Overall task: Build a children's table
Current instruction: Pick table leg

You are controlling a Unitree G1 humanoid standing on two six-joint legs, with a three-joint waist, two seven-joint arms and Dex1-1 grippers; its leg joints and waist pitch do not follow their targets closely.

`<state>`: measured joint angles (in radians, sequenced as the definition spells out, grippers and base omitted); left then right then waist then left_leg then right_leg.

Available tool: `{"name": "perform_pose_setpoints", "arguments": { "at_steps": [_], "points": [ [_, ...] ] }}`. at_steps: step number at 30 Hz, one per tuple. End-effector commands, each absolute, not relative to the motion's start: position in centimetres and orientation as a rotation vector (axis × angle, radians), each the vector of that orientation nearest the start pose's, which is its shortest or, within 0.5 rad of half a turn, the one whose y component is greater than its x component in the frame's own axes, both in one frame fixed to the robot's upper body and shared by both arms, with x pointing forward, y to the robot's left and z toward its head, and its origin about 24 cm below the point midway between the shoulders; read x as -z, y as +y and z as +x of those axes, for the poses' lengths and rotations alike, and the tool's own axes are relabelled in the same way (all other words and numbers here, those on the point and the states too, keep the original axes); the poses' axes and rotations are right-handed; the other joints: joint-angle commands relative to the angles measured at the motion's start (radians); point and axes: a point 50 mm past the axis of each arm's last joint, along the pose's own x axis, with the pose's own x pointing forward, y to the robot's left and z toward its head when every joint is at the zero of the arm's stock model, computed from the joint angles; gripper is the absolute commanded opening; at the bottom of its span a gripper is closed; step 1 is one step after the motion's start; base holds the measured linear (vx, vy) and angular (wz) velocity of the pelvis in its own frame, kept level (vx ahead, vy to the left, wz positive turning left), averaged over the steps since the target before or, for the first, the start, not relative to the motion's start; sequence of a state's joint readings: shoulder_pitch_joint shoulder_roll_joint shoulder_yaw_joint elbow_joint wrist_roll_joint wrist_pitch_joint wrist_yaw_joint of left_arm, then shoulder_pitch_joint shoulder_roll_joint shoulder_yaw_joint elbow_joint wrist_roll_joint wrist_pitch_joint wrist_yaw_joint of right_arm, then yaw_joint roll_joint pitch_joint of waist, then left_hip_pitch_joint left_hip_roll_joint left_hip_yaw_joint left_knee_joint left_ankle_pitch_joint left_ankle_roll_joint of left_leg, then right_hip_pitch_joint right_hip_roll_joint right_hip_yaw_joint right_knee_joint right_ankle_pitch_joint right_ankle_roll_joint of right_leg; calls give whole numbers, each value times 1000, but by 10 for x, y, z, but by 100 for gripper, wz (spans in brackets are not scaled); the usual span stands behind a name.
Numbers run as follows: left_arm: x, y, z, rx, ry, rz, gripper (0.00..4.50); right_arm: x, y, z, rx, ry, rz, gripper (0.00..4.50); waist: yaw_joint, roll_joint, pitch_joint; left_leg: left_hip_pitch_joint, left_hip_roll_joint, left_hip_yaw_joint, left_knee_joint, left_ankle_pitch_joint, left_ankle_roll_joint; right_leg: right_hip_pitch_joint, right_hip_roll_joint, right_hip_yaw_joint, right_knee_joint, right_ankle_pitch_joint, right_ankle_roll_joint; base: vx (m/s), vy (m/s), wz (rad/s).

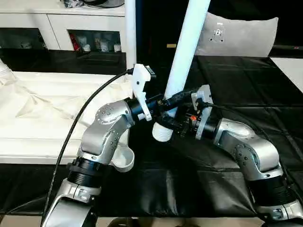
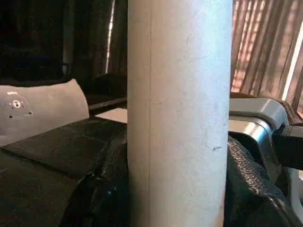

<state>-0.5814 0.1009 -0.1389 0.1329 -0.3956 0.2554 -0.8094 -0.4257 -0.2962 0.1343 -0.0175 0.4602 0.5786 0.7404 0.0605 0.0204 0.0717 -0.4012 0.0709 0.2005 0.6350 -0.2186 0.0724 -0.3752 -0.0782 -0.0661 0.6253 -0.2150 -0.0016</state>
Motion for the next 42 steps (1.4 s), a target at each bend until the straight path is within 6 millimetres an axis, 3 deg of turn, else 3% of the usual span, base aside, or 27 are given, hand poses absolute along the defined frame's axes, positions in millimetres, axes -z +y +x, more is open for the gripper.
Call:
{"name": "perform_pose_setpoints", "arguments": {
  "at_steps": [1,13,22,32,33,42],
  "points": [
    [-173,41,306,1246,-290,-114,188,-100,-101,293,-1048,258,131,343,0,-7,-74,37,176,-85,-99,-153,-67,36,-136,71,-48,41,-307,0,0,0],
    [-175,40,306,1245,-298,-136,188,-93,-98,292,-1046,284,135,343,0,-4,-73,36,176,-86,-99,-159,-71,36,-136,72,-49,35,-307,0,0,0],
    [-176,39,306,1245,-304,-144,188,-91,-100,292,-1047,291,114,343,-1,-6,-73,37,177,-85,-100,-158,-70,36,-136,72,-49,33,-306,0,0,0],
    [-177,43,311,1200,-295,-194,188,-100,-100,289,-1079,196,163,343,-1,-9,-73,36,177,-85,-99,-156,-56,36,-137,71,-49,44,-309,0,0,0],
    [-176,44,311,1199,-293,-194,188,-101,-100,289,-1083,190,168,369,0,-8,-73,35,176,-85,-98,-160,-52,36,-139,72,-51,38,-310,0,0,0],
    [-176,47,314,1178,-289,-225,188,-101,-104,289,-1070,177,149,426,-1,-10,-71,35,177,-86,-99,-172,-59,35,-139,73,-53,10,-306,0,0,0]
  ]
}}
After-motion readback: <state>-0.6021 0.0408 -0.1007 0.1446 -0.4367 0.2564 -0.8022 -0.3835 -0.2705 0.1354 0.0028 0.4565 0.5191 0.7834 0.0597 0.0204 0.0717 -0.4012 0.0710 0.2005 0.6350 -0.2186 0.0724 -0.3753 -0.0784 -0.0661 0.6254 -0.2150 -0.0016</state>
